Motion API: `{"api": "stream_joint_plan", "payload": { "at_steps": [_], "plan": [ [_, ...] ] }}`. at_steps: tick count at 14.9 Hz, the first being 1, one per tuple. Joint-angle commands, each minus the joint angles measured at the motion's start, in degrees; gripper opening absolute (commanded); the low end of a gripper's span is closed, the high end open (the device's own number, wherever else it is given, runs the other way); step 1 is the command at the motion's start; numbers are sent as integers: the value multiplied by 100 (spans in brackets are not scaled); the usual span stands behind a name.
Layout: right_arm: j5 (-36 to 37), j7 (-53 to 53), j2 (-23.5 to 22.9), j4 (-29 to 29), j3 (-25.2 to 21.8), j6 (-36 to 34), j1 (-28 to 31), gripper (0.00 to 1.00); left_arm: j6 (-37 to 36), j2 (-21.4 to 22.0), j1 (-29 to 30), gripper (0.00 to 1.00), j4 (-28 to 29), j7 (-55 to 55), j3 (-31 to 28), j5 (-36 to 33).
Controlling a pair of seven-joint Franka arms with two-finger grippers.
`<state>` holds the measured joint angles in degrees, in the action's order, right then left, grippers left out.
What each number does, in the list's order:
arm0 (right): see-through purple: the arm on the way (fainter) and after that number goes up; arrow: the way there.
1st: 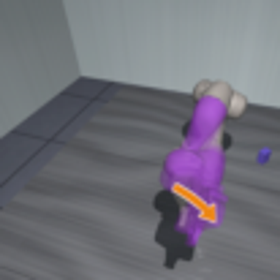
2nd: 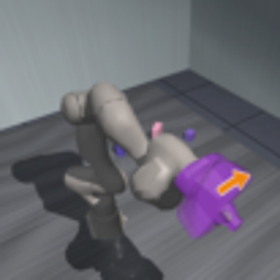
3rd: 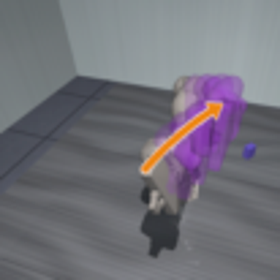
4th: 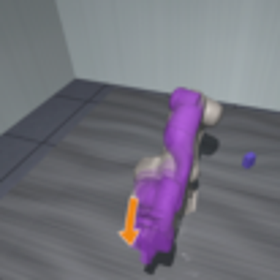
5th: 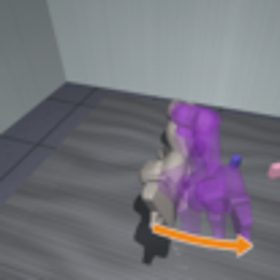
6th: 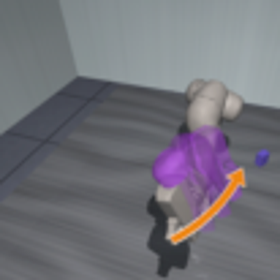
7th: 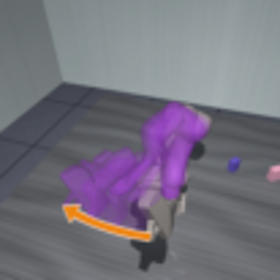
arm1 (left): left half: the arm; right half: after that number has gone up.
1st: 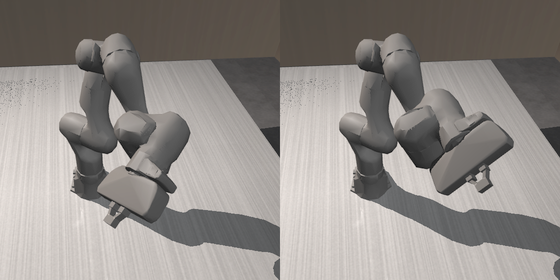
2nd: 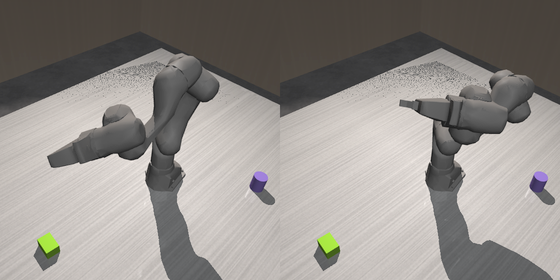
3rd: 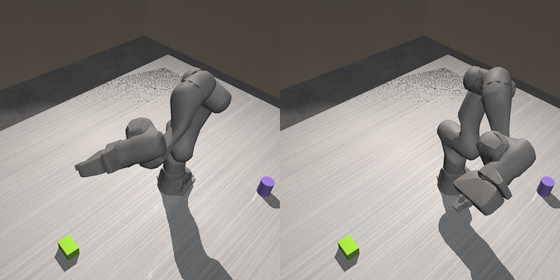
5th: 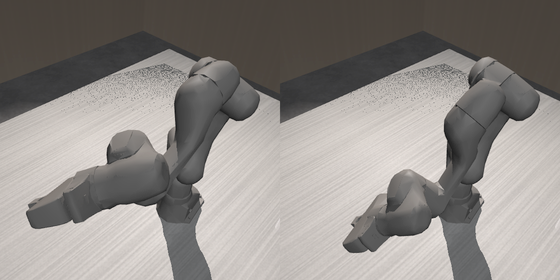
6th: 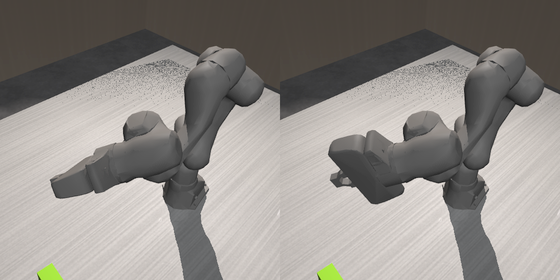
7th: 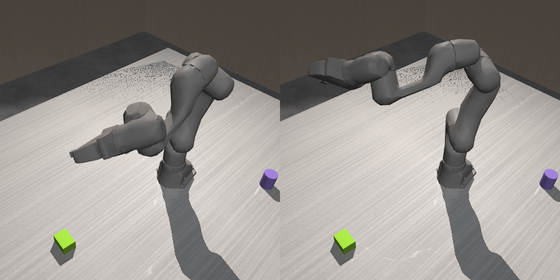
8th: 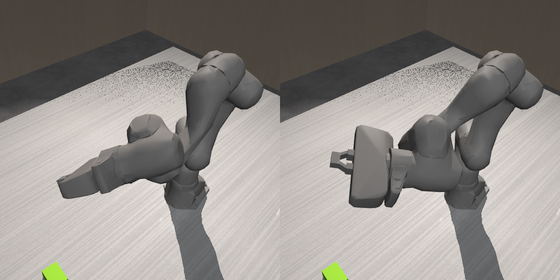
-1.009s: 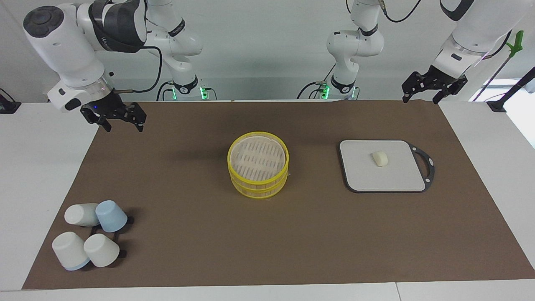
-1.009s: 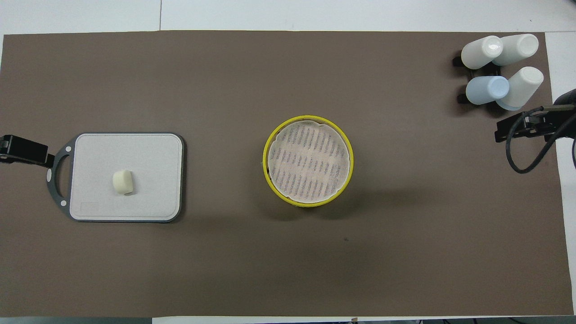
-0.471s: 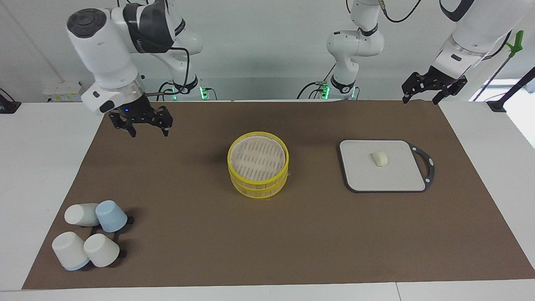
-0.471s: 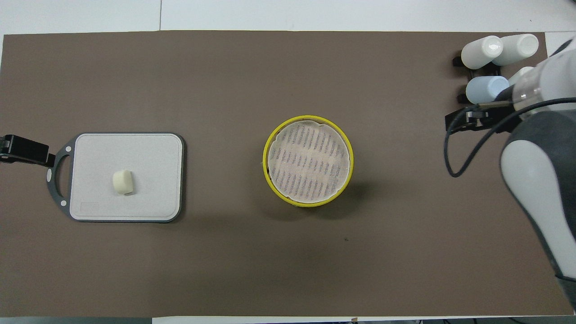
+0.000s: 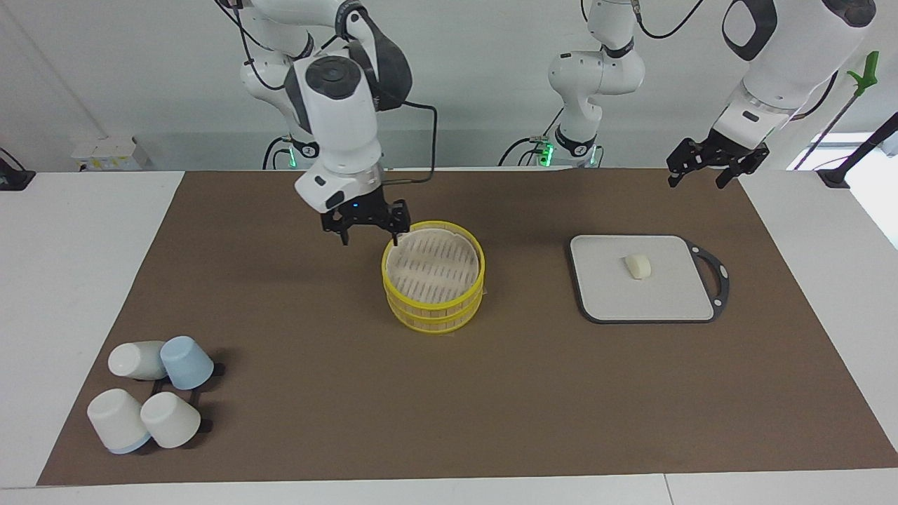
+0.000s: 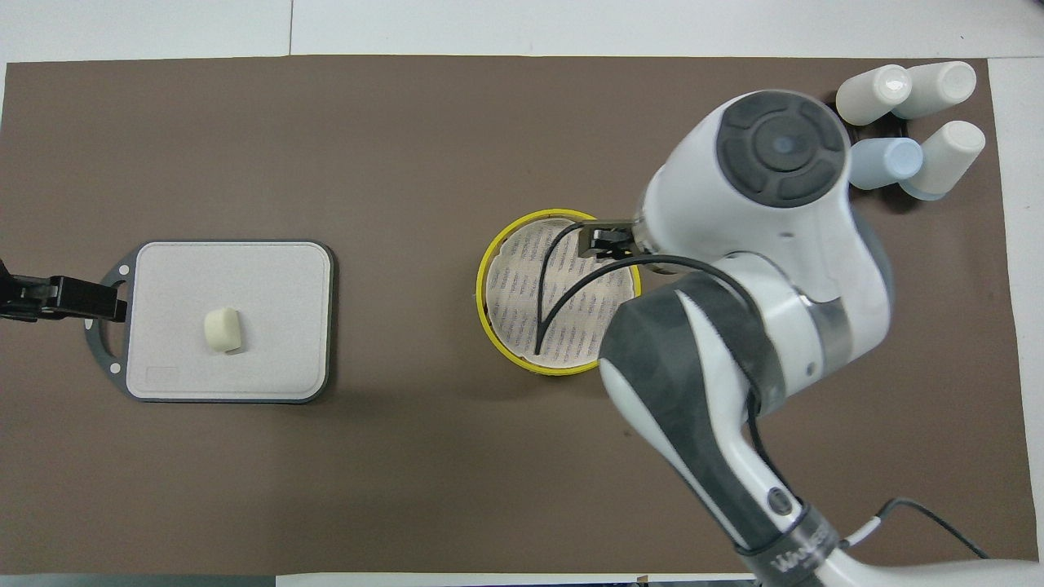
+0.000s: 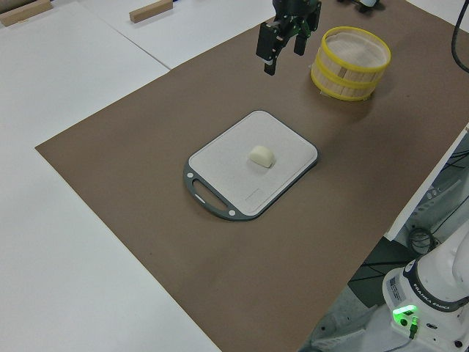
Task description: Place bun in steamer
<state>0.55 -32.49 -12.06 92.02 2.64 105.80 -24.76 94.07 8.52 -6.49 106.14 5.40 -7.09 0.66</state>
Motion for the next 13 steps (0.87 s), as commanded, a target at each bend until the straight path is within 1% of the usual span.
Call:
{"api": "stream_joint_plan", "payload": {
  "at_steps": [1, 4, 6, 7, 10, 13],
  "plan": [
    [-29, -800, -533, -676, -36, -17, -485, 100, 532, 361, 51, 100, 810, -13, 15, -118],
    [-2, -1486, -928, -695, -45, 396, -959, 100, 1103, 413, 121, 100, 1434, -13, 23, -118],
    [68, -1953, -1498, -1341, -80, 328, -1258, 100, 1472, 405, 148, 100, 1794, -13, 23, -118],
    [103, -1963, -1649, -1476, -89, 379, -1286, 100, 1709, 361, 156, 100, 1961, -13, 23, -118],
    [313, -1945, -1703, -1425, -62, 660, -1295, 100, 2351, 186, 165, 100, 2340, -30, 23, -118],
    [358, -1674, -1669, -1056, -62, 915, -1251, 100, 2888, -34, 165, 100, 2542, -48, 23, -118]
  ]
}}
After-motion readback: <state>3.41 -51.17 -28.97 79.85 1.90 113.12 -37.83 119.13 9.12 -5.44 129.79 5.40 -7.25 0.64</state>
